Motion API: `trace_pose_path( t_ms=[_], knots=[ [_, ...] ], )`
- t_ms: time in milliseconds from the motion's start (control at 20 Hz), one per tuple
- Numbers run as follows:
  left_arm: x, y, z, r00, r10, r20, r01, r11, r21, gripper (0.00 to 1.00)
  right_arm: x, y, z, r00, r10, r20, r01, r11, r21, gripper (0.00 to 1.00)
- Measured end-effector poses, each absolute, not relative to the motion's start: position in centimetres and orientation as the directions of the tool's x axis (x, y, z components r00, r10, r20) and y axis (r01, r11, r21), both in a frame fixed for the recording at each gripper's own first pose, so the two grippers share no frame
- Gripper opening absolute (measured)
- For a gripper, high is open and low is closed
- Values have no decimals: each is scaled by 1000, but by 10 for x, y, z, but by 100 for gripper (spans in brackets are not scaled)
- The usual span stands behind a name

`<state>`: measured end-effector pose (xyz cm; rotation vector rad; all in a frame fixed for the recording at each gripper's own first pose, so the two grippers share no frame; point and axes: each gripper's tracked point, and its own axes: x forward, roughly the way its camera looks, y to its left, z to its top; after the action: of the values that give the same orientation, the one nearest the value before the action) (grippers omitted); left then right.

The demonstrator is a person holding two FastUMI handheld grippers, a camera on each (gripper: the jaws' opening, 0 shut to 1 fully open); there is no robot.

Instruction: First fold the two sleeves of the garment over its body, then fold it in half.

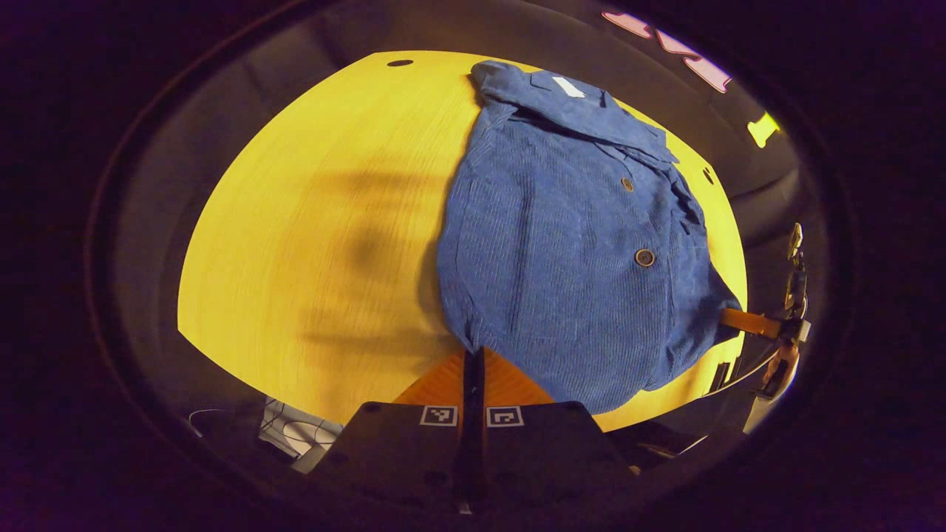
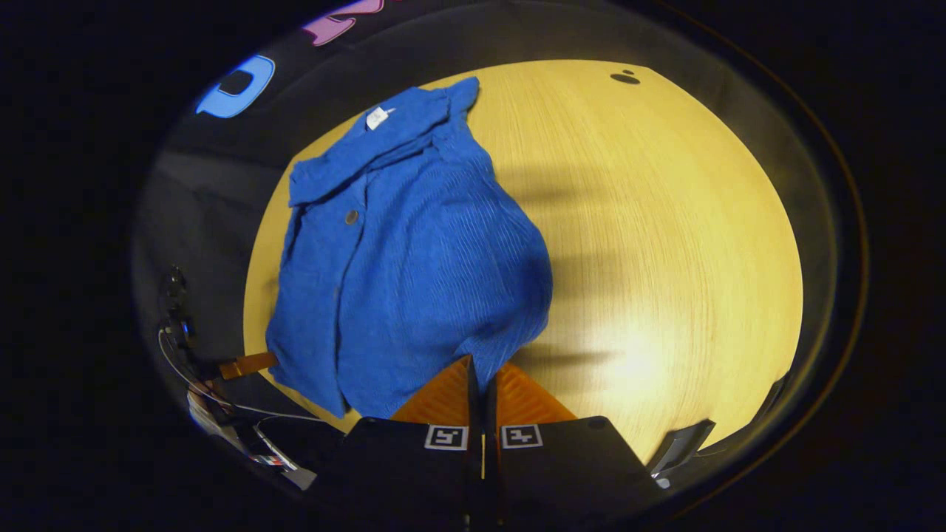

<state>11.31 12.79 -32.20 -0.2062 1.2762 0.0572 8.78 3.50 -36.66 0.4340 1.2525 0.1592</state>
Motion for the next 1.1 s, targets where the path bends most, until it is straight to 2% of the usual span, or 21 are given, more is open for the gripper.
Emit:
trace_pose_path(
  t_ms=[200, 500, 750, 850, 1000, 1100],
  knots=[
    [145, 118, -275, 377, -130, -917, -146, 969, -197, 0, 130, 41, -322, 394, 375, -839, 75, 897, 436, 2],
    [216, 113, -205, 459, -161, -874, -105, 967, -234, 0, 213, 45, -271, 494, 396, -774, 76, 867, 492, 2],
    [294, 119, -177, 497, -136, -857, -122, 967, -224, 0, 294, 40, -248, 566, 404, -719, 82, 840, 536, 2],
    [330, 126, -176, 510, -113, -853, -168, 959, -228, 0, 336, 36, -250, 583, 394, -710, 104, 831, 546, 2],
    [398, 132, -184, 525, -131, -841, -269, 912, -311, 0, 407, 32, -272, 594, 355, -721, 119, 848, 516, 2],
    [435, 159, -201, 511, -85, -855, -339, 895, -291, 0, 444, 33, -290, 595, 336, -730, 132, 855, 501, 2]
  ],
)
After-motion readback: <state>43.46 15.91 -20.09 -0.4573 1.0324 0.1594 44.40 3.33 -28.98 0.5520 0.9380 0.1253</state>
